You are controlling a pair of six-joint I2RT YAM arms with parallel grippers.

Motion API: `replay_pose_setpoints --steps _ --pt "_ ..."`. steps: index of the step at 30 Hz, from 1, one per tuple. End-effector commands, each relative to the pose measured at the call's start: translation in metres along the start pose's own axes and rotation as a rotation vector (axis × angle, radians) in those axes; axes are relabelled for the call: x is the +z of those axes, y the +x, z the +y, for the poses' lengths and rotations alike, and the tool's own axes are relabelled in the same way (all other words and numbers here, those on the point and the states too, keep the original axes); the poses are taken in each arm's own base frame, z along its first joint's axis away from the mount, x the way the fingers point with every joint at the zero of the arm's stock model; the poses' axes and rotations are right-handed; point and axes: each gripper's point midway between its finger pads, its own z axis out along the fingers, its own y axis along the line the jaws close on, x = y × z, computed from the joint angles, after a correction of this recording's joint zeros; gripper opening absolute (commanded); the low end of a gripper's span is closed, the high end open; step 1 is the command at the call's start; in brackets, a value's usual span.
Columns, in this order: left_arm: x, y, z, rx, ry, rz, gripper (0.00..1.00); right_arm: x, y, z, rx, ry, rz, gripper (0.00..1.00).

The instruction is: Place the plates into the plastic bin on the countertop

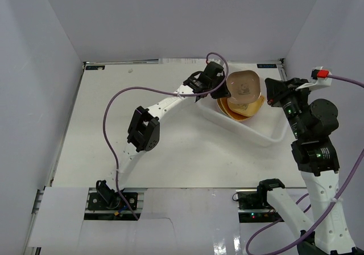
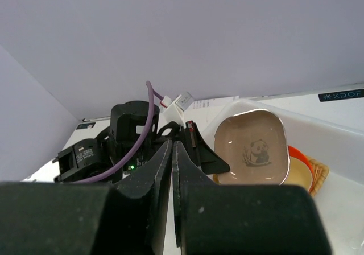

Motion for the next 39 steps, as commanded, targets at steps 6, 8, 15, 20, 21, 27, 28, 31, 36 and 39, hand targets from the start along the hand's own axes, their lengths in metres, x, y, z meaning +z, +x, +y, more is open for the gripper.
replay_pose_setpoints --steps 6,8,15,20,21,27,28,31,36,39 --pt "-0.023 -0.020 -0.037 0.037 0.069 -0.042 0.00 0.003 0.012 0.002 0.011 -0.028 0.019 0.10" --pt "-0.024 -0.021 -0.036 0.041 0.061 -0.046 0.00 0.003 0.014 0.001 0.011 -0.026 0.022 0.11" --pt "-0.022 -0.014 -0.031 0.047 0.047 -0.019 0.07 0.000 0.012 0.002 0.012 -0.030 0.012 0.12" --pt "-0.018 -0.010 -0.031 0.045 0.056 -0.001 0.18 -0.004 0.008 0.004 0.013 -0.035 0.002 0.13" --pt "-0.017 -0.009 -0.031 0.042 0.058 0.002 0.18 -0.005 0.007 0.004 0.016 -0.037 -0.004 0.13" --pt "-0.015 -0.006 -0.034 0.038 0.081 0.015 0.36 -0.005 0.016 0.001 0.024 -0.030 0.013 0.14" --pt "-0.015 -0.007 -0.034 0.042 0.081 0.013 0.38 -0.005 0.017 0.001 0.023 -0.031 0.014 0.14" --pt "-0.016 -0.009 -0.036 0.043 0.086 0.004 0.45 -0.004 0.020 0.000 0.025 -0.028 0.018 0.13" --pt "-0.019 -0.016 -0.040 0.043 0.106 -0.013 0.57 -0.004 0.019 0.000 0.028 -0.029 0.016 0.14" --pt "-0.032 -0.025 -0.055 0.059 0.154 -0.040 0.63 -0.003 0.022 -0.001 0.027 -0.024 0.026 0.14"
